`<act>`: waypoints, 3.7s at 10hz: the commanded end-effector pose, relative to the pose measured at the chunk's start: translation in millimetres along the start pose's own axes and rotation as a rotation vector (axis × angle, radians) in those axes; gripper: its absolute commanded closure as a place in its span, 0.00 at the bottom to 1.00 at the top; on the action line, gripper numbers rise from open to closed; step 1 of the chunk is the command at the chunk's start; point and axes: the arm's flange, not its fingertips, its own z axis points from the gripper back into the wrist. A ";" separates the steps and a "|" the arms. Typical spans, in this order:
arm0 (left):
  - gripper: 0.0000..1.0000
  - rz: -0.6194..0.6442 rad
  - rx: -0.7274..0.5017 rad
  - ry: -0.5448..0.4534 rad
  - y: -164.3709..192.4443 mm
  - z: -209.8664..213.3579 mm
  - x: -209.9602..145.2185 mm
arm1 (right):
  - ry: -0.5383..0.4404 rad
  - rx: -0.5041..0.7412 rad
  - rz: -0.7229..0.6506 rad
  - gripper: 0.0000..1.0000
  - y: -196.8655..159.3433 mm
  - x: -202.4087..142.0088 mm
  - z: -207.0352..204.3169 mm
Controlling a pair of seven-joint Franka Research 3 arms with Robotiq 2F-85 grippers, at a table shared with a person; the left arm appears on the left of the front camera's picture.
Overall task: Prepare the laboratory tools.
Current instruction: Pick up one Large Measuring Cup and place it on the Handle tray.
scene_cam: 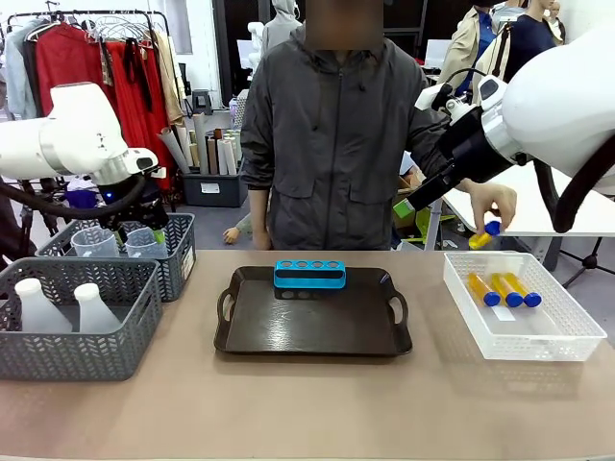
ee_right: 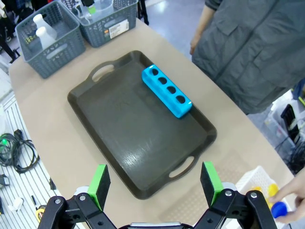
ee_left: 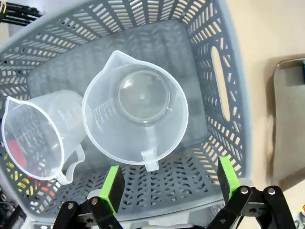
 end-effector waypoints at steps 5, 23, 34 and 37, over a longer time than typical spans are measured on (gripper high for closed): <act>0.00 0.071 0.032 0.047 6.6 -17.6 -13.2 | -0.003 0.011 -0.001 0.00 0.1 -0.1 1.6; 1.00 -0.139 0.087 -0.133 -16.4 64.9 -37.4 | -0.003 0.011 -0.001 0.00 0.1 -0.1 1.6; 1.00 -0.860 0.024 -0.357 -171.6 220.2 -89.6 | -0.003 0.011 -0.001 0.00 0.1 -0.1 1.6; 1.00 -0.826 0.041 -0.339 -177.7 217.6 -92.7 | -0.003 0.011 -0.001 0.00 0.1 -0.1 1.6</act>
